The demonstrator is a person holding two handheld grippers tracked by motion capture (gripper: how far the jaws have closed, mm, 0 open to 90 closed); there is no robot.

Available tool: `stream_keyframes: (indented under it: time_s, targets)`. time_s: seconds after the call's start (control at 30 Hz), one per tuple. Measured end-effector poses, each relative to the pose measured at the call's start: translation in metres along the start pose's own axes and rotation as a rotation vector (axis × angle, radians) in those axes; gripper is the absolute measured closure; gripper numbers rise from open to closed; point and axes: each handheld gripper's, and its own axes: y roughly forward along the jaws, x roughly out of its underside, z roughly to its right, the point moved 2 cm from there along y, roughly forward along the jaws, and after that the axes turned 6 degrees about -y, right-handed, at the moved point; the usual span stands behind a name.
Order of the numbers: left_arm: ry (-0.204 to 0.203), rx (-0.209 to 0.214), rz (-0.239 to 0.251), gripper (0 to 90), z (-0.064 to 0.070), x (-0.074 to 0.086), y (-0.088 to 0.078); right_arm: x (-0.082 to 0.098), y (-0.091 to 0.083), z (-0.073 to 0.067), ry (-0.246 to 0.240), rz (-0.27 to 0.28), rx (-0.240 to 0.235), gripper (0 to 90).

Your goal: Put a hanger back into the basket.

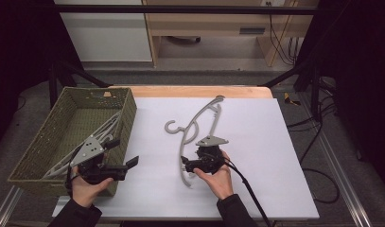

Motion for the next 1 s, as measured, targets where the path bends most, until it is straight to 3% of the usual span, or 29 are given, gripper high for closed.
stream_keyframes:
  time_s: [0.5,0.63,0.73,1.0]
  targets:
    - [-0.002,-0.009,-0.001,9.3,-0.002,-0.001,-0.002,0.013,0.056,-0.025,-0.033,-0.169,0.012,48.8]
    - [-0.001,-0.017,0.001,9.4,-0.003,-0.001,-0.002,0.017,0.060,-0.026,-0.035,-0.203,0.020,57.0]
    - [0.000,-0.016,-0.001,9.4,-0.003,0.000,-0.002,0.017,0.060,-0.027,-0.019,-0.212,0.001,62.3]
    - [0.000,-0.013,-0.004,9.2,-0.002,0.000,-0.001,0.016,0.059,-0.029,0.021,-0.239,0.017,65.9]
